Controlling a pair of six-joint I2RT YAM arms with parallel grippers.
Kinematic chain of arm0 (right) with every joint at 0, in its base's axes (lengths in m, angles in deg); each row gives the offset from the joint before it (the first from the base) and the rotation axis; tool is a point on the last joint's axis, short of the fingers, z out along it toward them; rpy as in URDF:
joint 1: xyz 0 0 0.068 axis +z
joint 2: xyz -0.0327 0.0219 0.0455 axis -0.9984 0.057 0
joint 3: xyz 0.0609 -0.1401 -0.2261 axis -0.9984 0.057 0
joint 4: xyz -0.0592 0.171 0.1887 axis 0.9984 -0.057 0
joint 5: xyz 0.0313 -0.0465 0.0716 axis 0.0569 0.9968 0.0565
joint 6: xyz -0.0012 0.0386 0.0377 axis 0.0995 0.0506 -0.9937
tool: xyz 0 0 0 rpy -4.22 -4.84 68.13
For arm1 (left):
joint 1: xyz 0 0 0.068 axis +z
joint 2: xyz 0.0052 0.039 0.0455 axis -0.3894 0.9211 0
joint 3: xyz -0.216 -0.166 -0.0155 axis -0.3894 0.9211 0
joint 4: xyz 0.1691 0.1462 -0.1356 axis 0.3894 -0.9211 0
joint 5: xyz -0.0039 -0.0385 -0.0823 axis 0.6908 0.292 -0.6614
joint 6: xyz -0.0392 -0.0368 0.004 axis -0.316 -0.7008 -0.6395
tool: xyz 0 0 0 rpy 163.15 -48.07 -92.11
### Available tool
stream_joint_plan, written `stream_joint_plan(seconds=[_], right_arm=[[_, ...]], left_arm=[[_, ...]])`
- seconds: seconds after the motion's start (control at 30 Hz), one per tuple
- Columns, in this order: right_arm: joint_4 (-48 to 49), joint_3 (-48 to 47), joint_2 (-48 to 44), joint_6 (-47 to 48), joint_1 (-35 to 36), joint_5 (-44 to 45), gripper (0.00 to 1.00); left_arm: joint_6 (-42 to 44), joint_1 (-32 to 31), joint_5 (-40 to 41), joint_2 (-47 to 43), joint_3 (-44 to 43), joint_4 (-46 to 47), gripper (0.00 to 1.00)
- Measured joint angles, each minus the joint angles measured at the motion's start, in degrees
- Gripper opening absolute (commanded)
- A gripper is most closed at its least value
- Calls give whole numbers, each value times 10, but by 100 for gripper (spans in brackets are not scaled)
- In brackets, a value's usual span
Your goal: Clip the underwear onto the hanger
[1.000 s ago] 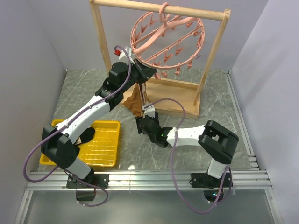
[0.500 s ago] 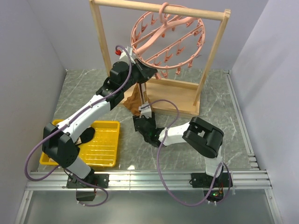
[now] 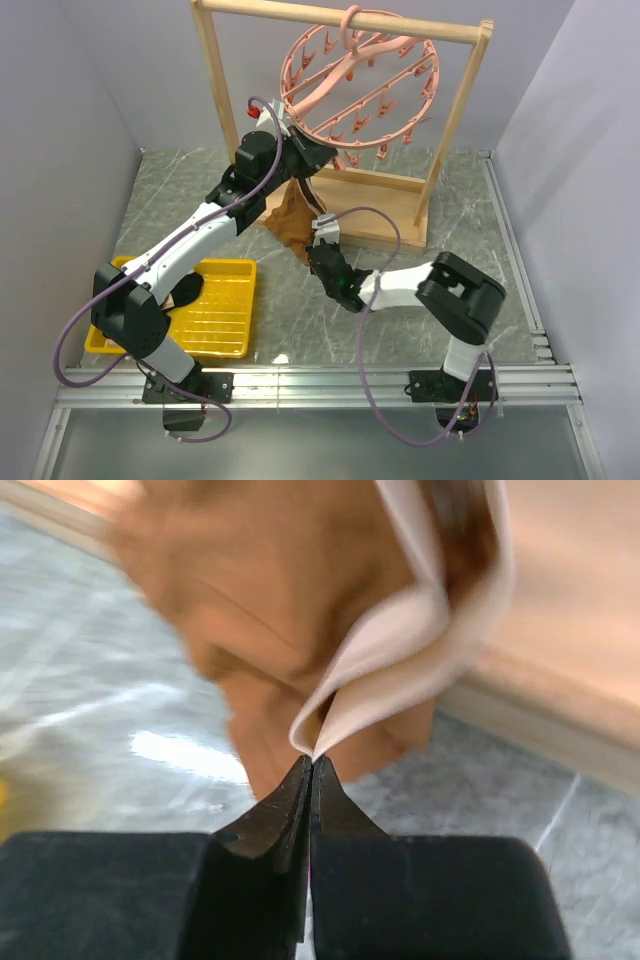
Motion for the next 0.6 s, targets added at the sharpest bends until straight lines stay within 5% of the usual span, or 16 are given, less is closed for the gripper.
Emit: stream_joint_plan(seconds=[0.23, 0.6], right_arm=[[17, 38, -126, 126, -4, -136, 0], [-211, 7, -204, 238, -123, -395, 0]], left_arm=[[9, 10, -10, 0, 0, 0, 0], [29, 18, -30, -6, 14, 9, 0]])
